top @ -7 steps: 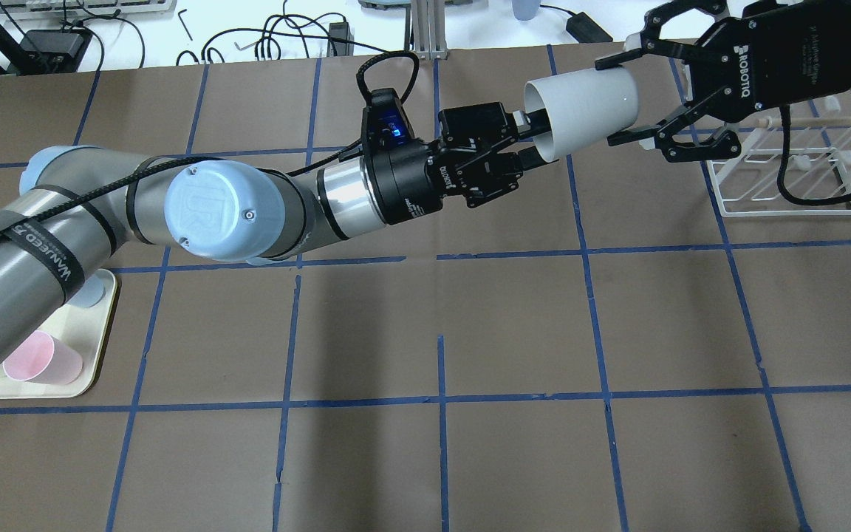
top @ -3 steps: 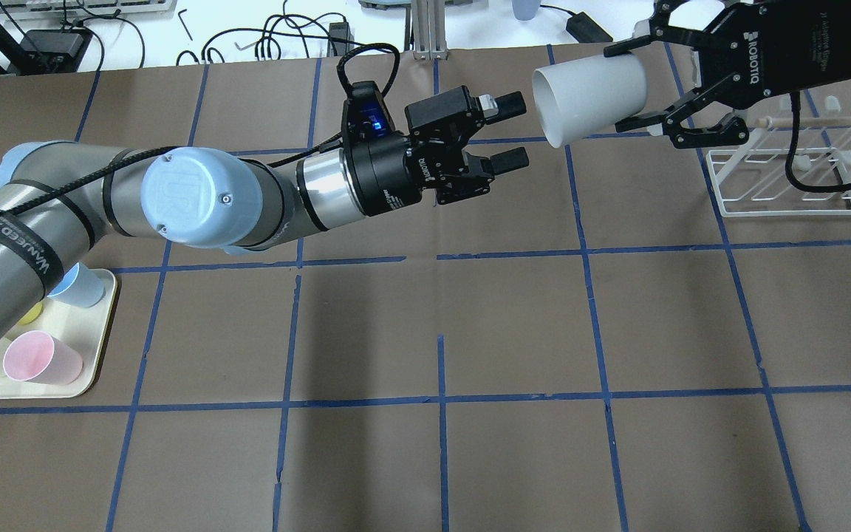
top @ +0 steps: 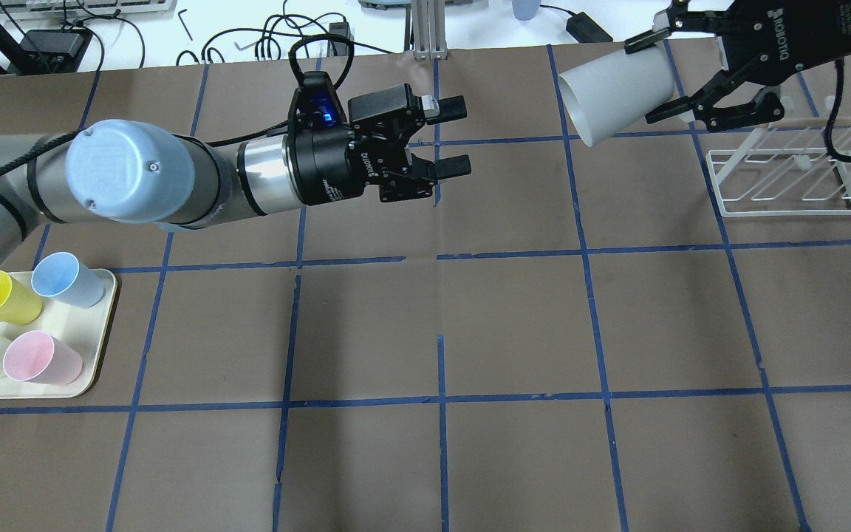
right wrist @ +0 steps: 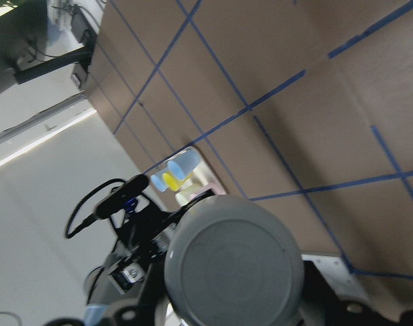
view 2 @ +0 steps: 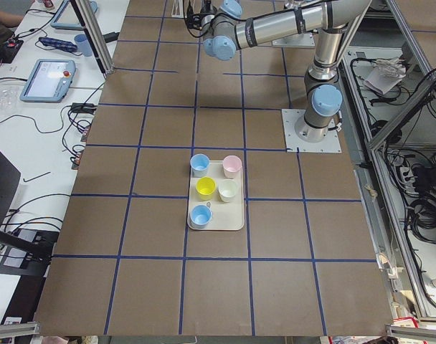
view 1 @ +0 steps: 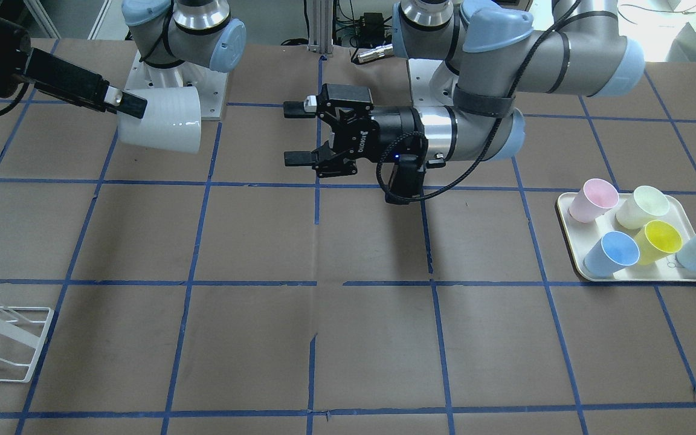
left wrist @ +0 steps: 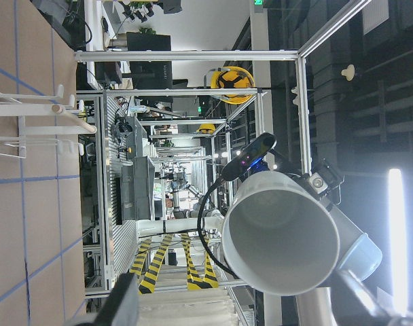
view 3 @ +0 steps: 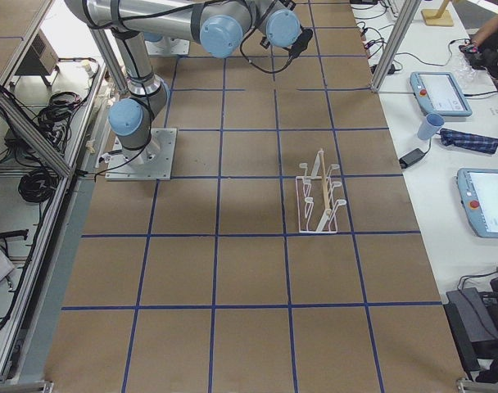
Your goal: Transfer IKEA cup to right arm and place on rack
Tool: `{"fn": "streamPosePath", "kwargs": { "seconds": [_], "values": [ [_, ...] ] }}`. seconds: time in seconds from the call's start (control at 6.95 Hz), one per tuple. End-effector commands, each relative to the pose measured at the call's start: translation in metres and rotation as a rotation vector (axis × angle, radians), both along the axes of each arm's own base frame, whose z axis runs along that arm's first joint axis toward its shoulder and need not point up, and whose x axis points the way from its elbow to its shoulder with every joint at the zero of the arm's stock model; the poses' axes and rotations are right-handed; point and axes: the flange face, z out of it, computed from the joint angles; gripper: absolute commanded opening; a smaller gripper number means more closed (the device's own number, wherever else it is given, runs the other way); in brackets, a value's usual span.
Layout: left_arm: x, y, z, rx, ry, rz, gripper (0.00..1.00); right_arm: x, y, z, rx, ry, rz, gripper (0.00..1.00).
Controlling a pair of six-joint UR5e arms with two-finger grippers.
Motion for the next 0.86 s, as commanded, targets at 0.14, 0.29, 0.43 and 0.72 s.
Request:
{"fn": "streamPosePath", "kwargs": {
  "seconds": [0.14,0.29,0.43,0.72],
  "values": [
    [0.085,-0.019,0.035,0.082,-0.224,-0.157,1.0,-0.029,-0.005,-0.006,-0.061,0.436,0.099,0.41],
    [0.108,-0.023,0.046,0.107,-0.313,-0.203,1.0,-0.032,-0.005,-0.007,-0.071,0.518,0.129,0.38],
    [0.123,-0.028,0.051,0.114,-0.417,-0.243,1.0,-0.037,-0.008,-0.006,-0.095,0.614,0.155,0.28],
    [0.143,-0.037,0.042,0.124,-0.774,-0.279,1.0,-0.049,-0.02,-0.015,-0.135,0.724,0.221,0.22]
  ]
}}
